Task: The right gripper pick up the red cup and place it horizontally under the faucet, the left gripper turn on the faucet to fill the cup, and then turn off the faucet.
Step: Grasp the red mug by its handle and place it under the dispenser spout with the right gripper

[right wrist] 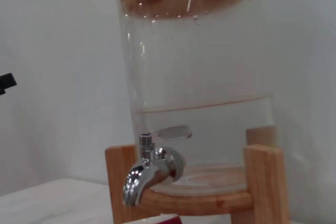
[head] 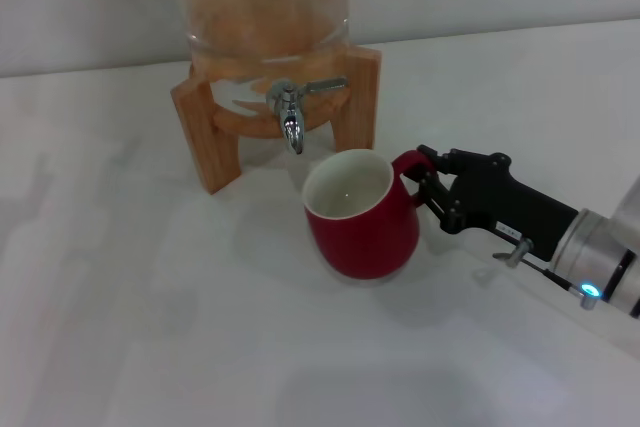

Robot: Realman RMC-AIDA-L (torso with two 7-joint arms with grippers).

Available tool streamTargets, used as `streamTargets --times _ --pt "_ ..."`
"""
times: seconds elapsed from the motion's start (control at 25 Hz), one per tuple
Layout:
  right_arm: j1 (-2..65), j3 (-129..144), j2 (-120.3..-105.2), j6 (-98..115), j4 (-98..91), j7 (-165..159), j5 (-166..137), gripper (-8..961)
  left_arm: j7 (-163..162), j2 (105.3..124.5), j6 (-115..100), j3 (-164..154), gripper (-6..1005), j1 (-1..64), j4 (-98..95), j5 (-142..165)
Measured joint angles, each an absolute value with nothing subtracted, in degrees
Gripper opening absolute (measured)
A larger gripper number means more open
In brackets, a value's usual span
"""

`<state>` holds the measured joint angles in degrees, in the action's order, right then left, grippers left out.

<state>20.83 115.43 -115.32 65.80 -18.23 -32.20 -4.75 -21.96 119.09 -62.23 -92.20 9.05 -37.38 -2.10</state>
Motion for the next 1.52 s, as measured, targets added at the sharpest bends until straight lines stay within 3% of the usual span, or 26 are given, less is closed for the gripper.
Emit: streamTargets --times 1.52 --pt "28.18 118.21 -116.02 54.68 -20.34 -34.75 -4.66 156 -22.15 119.09 -62.26 -92.35 875 8.69 -37.23 -1.05"
